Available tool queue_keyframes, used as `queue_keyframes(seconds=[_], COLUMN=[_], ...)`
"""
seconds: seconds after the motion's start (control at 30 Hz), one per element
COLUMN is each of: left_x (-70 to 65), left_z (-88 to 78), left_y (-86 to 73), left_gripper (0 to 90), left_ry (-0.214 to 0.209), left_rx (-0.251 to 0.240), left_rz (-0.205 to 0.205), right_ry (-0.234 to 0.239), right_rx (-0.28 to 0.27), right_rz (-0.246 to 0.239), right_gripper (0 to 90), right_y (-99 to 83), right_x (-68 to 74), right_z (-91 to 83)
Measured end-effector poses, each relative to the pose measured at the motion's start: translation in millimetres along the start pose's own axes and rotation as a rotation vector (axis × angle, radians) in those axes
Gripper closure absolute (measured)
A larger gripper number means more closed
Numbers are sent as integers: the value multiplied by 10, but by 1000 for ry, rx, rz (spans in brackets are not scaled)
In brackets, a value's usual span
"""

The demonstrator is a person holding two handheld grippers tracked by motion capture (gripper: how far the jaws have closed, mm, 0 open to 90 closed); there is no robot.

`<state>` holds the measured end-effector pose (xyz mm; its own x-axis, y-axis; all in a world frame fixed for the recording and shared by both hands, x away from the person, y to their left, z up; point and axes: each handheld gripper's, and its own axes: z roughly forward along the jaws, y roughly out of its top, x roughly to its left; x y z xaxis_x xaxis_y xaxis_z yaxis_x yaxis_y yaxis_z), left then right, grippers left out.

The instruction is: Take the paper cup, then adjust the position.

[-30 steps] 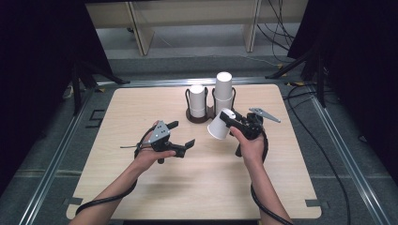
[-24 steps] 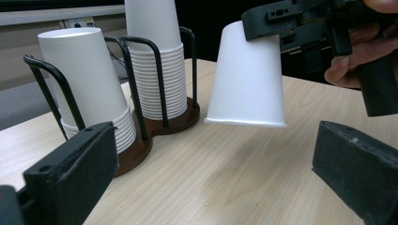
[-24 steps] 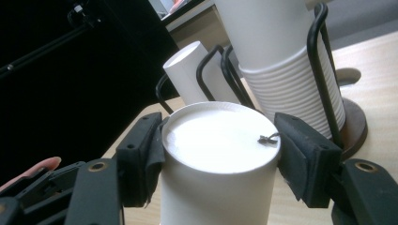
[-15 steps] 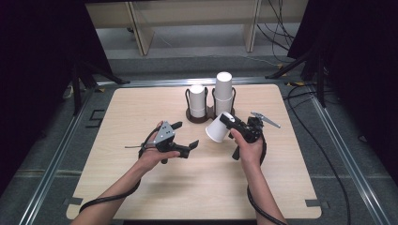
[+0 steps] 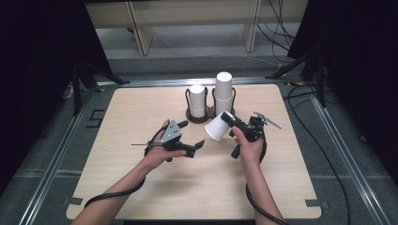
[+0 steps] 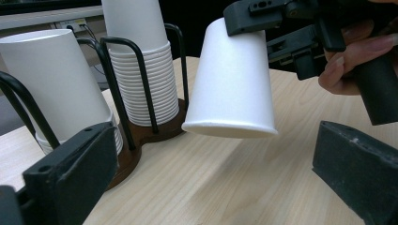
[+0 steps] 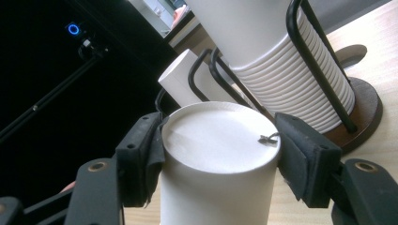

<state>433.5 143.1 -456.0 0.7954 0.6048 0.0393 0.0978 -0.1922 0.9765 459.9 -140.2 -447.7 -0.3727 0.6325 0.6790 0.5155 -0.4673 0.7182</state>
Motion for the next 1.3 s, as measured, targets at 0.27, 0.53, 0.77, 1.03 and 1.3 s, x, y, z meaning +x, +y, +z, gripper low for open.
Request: queue_keyframes(seconds=[0.27, 0.53, 0.77, 1.03, 1.3], left_x=[-34, -35, -53, -86, -62], left_z=[40, 100, 166, 211, 255], left_y=[1, 7, 6, -13, 1], left_gripper=[0, 0, 0, 0, 0], left_ry=[-10, -3, -12, -19, -14], left_rx=[-2, 13, 13, 10, 14], left_rz=[5, 8, 1, 5, 13], right_ry=[2, 6, -9, -16, 1], right_rx=[-7, -3, -10, -36, -20], right_rz=[30, 47, 99, 101, 146], right_gripper=[362, 362, 362, 362, 362], right_y=[16, 10, 22, 32, 11], right_x=[5, -21, 3, -17, 9], right_z=[-28, 0, -12, -44, 5])
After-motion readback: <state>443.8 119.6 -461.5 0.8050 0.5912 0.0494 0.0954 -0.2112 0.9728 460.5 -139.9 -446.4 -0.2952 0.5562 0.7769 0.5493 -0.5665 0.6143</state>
